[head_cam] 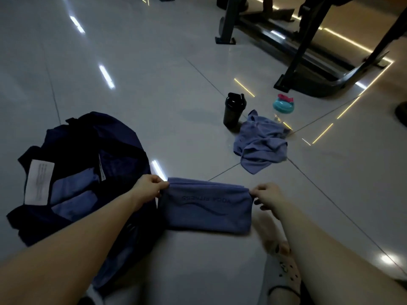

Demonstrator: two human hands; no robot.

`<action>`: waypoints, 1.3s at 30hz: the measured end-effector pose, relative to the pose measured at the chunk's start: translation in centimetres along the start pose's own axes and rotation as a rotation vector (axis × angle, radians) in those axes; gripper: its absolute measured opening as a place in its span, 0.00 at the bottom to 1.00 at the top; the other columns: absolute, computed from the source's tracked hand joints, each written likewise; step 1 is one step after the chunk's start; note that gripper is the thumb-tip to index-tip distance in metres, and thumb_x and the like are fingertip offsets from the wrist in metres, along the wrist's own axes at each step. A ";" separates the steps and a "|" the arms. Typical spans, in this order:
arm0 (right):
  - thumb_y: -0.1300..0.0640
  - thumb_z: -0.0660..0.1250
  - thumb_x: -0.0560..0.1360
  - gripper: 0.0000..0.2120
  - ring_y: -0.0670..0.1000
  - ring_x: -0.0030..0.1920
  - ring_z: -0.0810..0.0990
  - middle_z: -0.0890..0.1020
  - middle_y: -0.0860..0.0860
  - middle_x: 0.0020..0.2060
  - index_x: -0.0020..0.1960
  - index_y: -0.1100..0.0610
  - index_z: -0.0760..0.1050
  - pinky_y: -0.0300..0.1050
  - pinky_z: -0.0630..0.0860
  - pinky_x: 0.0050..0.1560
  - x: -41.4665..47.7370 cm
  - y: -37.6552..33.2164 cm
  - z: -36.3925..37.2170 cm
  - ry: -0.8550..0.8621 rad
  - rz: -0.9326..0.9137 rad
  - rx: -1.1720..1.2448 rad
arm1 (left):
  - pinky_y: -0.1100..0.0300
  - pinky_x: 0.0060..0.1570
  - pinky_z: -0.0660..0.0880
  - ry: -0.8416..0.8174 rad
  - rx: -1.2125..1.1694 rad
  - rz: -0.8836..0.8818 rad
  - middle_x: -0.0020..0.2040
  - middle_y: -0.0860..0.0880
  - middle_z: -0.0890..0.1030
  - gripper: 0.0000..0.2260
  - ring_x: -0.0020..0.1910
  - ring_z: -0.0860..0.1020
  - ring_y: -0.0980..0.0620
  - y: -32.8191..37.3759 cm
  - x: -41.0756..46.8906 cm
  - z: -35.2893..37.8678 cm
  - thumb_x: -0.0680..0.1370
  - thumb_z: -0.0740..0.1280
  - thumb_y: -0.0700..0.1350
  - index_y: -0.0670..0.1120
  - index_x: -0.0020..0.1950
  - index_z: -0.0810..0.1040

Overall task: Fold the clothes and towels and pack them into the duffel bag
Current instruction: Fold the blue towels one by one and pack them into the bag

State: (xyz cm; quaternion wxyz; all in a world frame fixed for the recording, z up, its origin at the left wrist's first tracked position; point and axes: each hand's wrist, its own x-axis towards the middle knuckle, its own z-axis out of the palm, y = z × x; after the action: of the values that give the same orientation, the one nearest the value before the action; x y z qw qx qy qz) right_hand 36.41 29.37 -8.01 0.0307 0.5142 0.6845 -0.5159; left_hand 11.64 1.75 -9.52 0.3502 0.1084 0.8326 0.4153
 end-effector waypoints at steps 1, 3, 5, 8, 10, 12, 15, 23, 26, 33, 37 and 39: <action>0.62 0.68 0.77 0.07 0.54 0.31 0.76 0.78 0.58 0.34 0.41 0.61 0.75 0.41 0.67 0.29 0.7 0.1 0.6 0.016 -0.016 0.017 | 0.63 0.28 0.74 0.022 -0.008 0.001 0.34 0.44 0.78 0.09 0.25 0.76 0.54 0.1 0.8 0.4 0.79 0.71 0.39 0.39 0.39 0.79; 0.62 0.66 0.80 0.09 0.54 0.29 0.78 0.77 0.60 0.33 0.41 0.61 0.74 0.41 0.69 0.28 2.0 0.5 1.6 0.049 -0.021 0.030 | 0.59 0.31 0.76 0.064 0.012 0.006 0.34 0.42 0.79 0.09 0.25 0.78 0.51 -0.1 2.2 1.0 0.79 0.70 0.39 0.39 0.39 0.77; 0.62 0.65 0.81 0.09 0.55 0.26 0.78 0.77 0.60 0.32 0.42 0.62 0.74 0.42 0.69 0.27 3.2 1.1 2.3 0.078 -0.006 0.023 | 0.58 0.32 0.76 0.093 0.045 -0.008 0.35 0.41 0.80 0.07 0.27 0.79 0.49 -0.2 3.4 1.4 0.78 0.71 0.39 0.39 0.41 0.78; 0.66 0.64 0.80 0.07 0.56 0.26 0.76 0.76 0.61 0.32 0.43 0.63 0.75 0.44 0.69 0.27 4.5 1.5 2.9 0.108 0.031 0.038 | 0.60 0.31 0.74 0.051 0.037 -0.062 0.35 0.42 0.81 0.04 0.27 0.77 0.50 -0.4 4.7 2.0 0.74 0.72 0.33 0.38 0.46 0.79; 0.69 0.63 0.78 0.06 0.57 0.27 0.75 0.76 0.61 0.32 0.44 0.64 0.76 0.43 0.69 0.26 5.3 1.7 3.3 0.116 0.071 0.065 | 0.58 0.34 0.75 0.060 0.064 -0.082 0.34 0.43 0.82 0.06 0.29 0.78 0.50 -0.8 5.8 2.5 0.72 0.70 0.31 0.41 0.44 0.81; 0.72 0.61 0.76 0.06 0.56 0.27 0.73 0.75 0.61 0.32 0.44 0.68 0.76 0.43 0.68 0.25 6.1 1.9 3.6 0.127 0.113 0.133 | 0.60 0.34 0.74 0.103 0.097 -0.085 0.32 0.45 0.82 0.10 0.30 0.78 0.49 -1.1 6.6 3.1 0.71 0.67 0.30 0.44 0.40 0.82; 0.72 0.60 0.74 0.07 0.56 0.29 0.73 0.75 0.61 0.31 0.45 0.72 0.77 0.46 0.70 0.29 7.2 2.5 3.8 0.164 0.122 0.180 | 0.58 0.35 0.75 0.137 0.123 -0.088 0.34 0.45 0.82 0.09 0.34 0.80 0.45 -2.0 7.6 3.8 0.73 0.66 0.33 0.45 0.40 0.81; 0.68 0.55 0.77 0.08 0.59 0.25 0.77 0.78 0.64 0.33 0.47 0.60 0.71 0.45 0.70 0.24 9.1 3.0 5.8 0.184 0.143 0.070 | 0.54 0.46 0.76 0.175 0.351 -0.100 0.45 0.43 0.83 0.05 0.47 0.81 0.41 -3.4 9.3 4.4 0.78 0.67 0.45 0.47 0.44 0.78; 0.64 0.59 0.80 0.09 0.57 0.24 0.78 0.75 0.59 0.31 0.41 0.58 0.67 0.42 0.68 0.22 9.6 3.1 5.7 0.194 0.093 -0.038 | 0.55 0.45 0.74 0.186 0.413 -0.125 0.48 0.41 0.82 0.07 0.47 0.79 0.41 -3.4 9.8 4.4 0.80 0.66 0.48 0.45 0.45 0.77; 0.52 0.61 0.82 0.10 0.62 0.52 0.79 0.75 0.56 0.51 0.57 0.58 0.70 0.49 0.71 0.46 9.7 2.6 5.6 0.349 0.056 -0.410 | 0.49 0.46 0.76 0.248 0.607 0.006 0.53 0.40 0.79 0.09 0.48 0.79 0.37 -2.9 8.5 5.0 0.80 0.64 0.48 0.43 0.55 0.72; 0.57 0.62 0.79 0.11 0.62 0.52 0.77 0.74 0.57 0.57 0.61 0.59 0.72 0.55 0.74 0.48 7.5 1.6 8.1 0.467 -0.354 -0.579 | 0.43 0.60 0.73 0.258 0.867 0.528 0.66 0.40 0.74 0.23 0.62 0.75 0.38 -4.1 5.8 7.8 0.78 0.61 0.53 0.44 0.69 0.72; 0.60 0.64 0.77 0.17 0.63 0.57 0.77 0.76 0.59 0.61 0.65 0.60 0.74 0.57 0.76 0.54 6.7 2.4 11.0 0.349 -0.531 -0.680 | 0.43 0.75 0.62 0.076 0.913 0.578 0.79 0.42 0.64 0.30 0.76 0.64 0.41 -5.7 5.1 9.8 0.80 0.55 0.59 0.45 0.79 0.64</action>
State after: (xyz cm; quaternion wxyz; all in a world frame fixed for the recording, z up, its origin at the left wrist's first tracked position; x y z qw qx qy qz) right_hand 29.68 25.56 -18.60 -0.0512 0.3611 0.9177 -0.1576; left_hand 15.13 6.53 -20.42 0.1089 0.4589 0.8767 0.0945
